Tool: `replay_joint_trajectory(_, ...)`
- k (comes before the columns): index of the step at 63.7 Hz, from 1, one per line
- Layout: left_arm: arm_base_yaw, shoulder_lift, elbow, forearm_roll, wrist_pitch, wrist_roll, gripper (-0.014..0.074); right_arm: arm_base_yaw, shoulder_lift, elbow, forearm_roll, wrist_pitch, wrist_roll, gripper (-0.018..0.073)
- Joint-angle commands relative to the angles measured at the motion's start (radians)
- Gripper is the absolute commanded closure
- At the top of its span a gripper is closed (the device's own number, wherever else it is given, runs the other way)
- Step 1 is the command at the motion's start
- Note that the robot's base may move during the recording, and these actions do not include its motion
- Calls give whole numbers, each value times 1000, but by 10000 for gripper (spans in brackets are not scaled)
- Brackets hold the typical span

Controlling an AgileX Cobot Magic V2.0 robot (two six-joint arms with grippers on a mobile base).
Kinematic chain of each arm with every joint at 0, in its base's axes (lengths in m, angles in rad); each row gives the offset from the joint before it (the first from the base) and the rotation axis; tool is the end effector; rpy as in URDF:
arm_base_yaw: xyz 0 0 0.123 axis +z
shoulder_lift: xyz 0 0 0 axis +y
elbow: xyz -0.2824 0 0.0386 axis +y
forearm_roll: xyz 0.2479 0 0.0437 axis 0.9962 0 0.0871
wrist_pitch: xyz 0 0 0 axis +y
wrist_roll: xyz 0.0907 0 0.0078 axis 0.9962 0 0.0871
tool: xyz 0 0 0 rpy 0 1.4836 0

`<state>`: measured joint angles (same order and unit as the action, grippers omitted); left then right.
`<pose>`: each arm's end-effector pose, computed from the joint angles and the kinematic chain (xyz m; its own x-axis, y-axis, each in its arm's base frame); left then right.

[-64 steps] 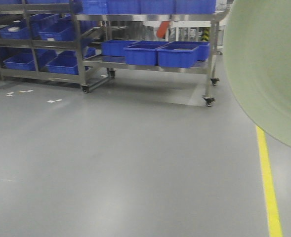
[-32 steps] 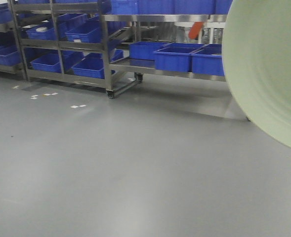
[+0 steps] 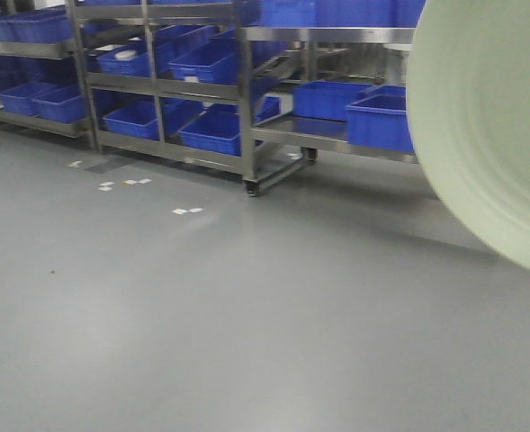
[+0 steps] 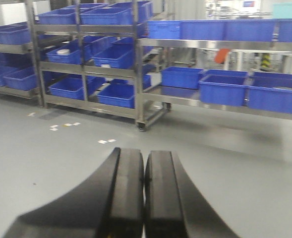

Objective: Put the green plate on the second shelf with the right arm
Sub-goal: 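Drive toward the shelf rack of blue bins holding the plate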

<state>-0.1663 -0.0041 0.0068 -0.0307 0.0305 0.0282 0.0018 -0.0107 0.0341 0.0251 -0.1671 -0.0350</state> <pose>0.0556 -0.0094 0.2083 0.0528 -0.0114 -0.9985 0.1666 0.9860 -0.0024 0.0547 -0.0003 0.2172 0.2288 -0.0098 -0.9734 0.0046 0.9999 -0.0090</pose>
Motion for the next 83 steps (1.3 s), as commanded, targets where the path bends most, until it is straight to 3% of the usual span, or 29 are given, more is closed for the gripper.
replay_joint_trajectory(1,-3,-17,40,-3,-89,-2,466,-7,-18,-24,12,-117,8,503)
replay_joint_trajectory(83,-3,-17,40,-3,-89,-2,466,-7,-18,-24,12,-117,8,503)
